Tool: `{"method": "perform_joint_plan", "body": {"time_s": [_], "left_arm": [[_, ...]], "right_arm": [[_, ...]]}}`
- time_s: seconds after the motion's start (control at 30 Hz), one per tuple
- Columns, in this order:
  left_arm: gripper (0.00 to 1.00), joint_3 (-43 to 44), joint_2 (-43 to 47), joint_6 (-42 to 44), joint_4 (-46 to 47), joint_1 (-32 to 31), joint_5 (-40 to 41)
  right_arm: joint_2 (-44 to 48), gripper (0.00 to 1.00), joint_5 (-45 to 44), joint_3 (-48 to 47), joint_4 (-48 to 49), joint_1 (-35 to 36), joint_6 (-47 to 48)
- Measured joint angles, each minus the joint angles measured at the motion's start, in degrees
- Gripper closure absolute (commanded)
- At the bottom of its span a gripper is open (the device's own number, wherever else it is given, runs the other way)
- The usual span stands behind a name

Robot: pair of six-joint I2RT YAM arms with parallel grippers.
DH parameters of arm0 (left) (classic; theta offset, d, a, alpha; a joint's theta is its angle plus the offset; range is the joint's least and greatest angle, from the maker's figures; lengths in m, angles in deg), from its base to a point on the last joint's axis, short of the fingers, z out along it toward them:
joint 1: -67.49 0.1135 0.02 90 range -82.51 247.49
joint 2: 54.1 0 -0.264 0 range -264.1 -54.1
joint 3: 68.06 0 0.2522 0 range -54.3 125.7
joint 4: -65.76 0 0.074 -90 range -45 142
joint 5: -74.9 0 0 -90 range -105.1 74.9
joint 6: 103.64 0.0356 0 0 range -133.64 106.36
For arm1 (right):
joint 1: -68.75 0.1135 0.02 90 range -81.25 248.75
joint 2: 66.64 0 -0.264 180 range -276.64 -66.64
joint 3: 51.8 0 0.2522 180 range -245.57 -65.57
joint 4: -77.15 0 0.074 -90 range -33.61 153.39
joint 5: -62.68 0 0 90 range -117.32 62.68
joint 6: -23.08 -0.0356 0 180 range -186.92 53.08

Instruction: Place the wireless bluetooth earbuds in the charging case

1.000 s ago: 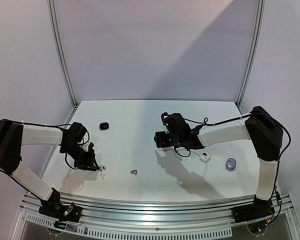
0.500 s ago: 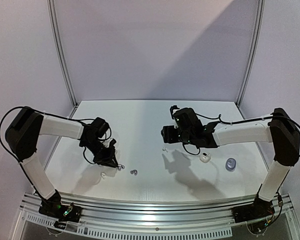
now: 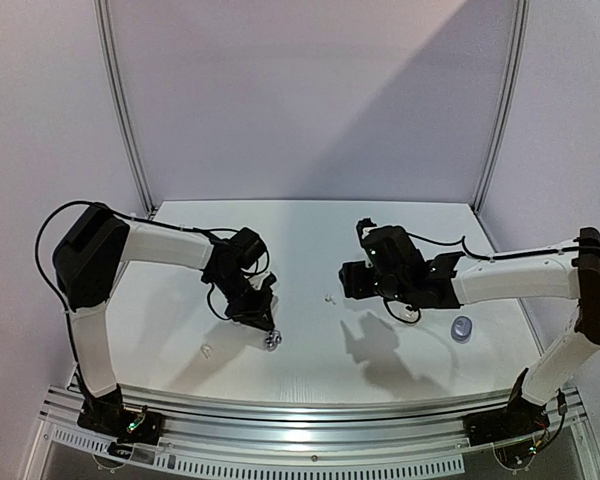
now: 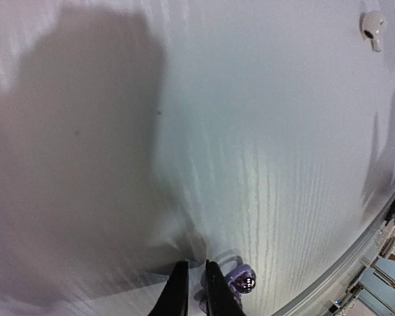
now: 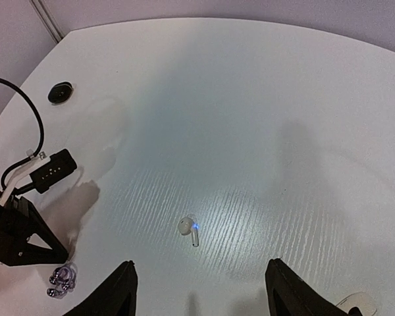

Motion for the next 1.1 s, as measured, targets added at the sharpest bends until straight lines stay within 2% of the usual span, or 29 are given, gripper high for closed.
{"method": "perform_joint_plan", "body": {"time_s": [0.2, 0.33, 0.43, 0.53, 0.67, 0.77, 1.0, 1.1], "left_arm": [[0.84, 0.2, 4.4, 2.9, -4.5, 0.9, 6.5], [0.84, -5.8, 17.2, 2.7, -8.3, 4.0, 9.6], [0.86, -10.5, 22.7, 2.1, -10.9, 8.6, 11.2], [0.85, -16.2, 23.2, 1.3, -13.1, 13.2, 11.8], [0.65, -21.6, 22.9, -0.5, -15.7, 13.8, 9.7], [0.58, -22.2, 23.7, -1.1, -16.2, 13.8, 8.4], [0.60, -23.3, 25.5, -2.2, -14.3, 13.7, 5.3], [0.65, -23.4, 25.4, -2.8, -13.9, 13.0, 4.6]], "right_arm": [[0.7, 0.33, -0.1, 0.2, 0.0, 0.7, 0.1], [0.6, 0.33, 0.3, -0.1, 0.1, 1.2, 0.7], [0.2, 0.33, 0.5, -0.9, 0.0, 1.5, 0.9], [-0.9, 0.33, 0.8, -2.1, 0.0, 1.9, 1.0], [-2.1, 0.33, 1.6, -3.0, -0.4, 2.4, 1.1], [-2.8, 0.33, 1.8, -3.7, -1.0, 2.7, 1.2], [-4.0, 0.34, 2.2, -4.7, -1.5, 2.9, 1.8], [-4.5, 0.34, 2.6, -4.9, -1.6, 2.9, 1.9]]}}
